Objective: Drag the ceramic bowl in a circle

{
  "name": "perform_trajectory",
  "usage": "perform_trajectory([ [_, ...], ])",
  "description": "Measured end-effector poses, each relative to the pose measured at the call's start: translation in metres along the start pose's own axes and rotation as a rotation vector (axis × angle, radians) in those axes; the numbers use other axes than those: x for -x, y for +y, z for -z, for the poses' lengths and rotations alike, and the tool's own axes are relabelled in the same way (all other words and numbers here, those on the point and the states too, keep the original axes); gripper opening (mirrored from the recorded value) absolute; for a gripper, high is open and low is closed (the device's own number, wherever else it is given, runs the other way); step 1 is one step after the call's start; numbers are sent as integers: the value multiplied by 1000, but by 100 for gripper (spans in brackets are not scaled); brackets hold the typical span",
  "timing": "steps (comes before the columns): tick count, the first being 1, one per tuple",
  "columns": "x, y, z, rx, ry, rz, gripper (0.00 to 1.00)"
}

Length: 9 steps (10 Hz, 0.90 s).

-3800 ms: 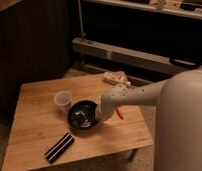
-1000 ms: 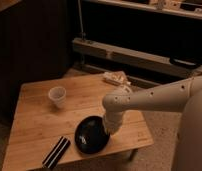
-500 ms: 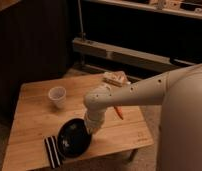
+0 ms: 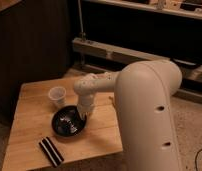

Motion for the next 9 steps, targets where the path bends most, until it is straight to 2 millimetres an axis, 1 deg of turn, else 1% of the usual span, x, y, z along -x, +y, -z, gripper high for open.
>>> perform_trajectory([
  [2,20,-34,3,-30,-23,-105,0],
  [3,23,-56,6,-45,-36,-159,0],
  [4,20,-83,10,-70,-51,-221,0],
  [5,17,-97,12,-87,-58,-246,0],
  [6,8,-119,16,-116,-66,-287,0],
  [7,-7,-141,20,-142,-64,-313,0],
  [8,-21,-156,23,-158,-58,-323,0],
  [9,-42,-167,26,-170,-44,-325,0],
])
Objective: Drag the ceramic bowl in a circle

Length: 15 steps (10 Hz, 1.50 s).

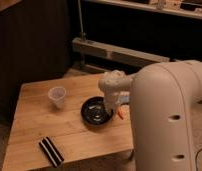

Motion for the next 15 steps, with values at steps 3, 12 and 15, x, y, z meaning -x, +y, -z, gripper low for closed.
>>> perform_trajectory([
  [3,-64,-13,7,-17,47,55,0],
  [12,-157,105,39,139,116,364,0],
  [15,-133,166,38,178,105,390,0],
])
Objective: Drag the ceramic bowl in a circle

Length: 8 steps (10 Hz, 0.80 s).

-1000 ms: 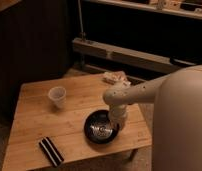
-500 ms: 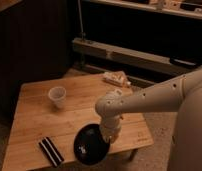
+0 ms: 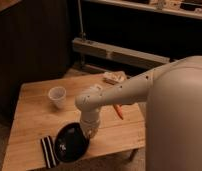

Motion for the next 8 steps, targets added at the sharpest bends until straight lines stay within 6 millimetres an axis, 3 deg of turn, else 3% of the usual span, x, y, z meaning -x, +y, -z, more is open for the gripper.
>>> perform_trajectory([
  [1,20,7,-4,-1,-2,-8,0],
  [3,59,-5,-10,-21,-9,-43,0],
  [6,103,-48,-15,-69,-23,-145,0],
  [8,115,-86,-15,-108,-38,-250,0],
])
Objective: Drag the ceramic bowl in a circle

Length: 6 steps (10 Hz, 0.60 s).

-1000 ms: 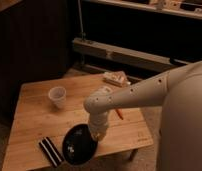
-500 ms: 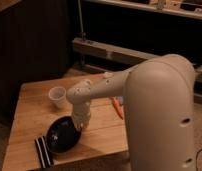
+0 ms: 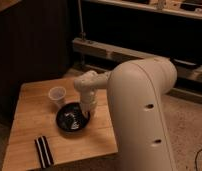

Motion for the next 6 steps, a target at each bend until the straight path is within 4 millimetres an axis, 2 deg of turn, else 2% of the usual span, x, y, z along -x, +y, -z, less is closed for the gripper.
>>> perform_trajectory([
  [1,5,-23,-1,-11,-8,-61,0],
  [2,6,-57,-2,-25,-17,-122,0],
  [3,4,-77,-1,-35,-19,-153,0],
  [5,-10,-128,6,-59,-29,-211,0],
  [6,-21,-152,18,-67,-38,-229,0],
])
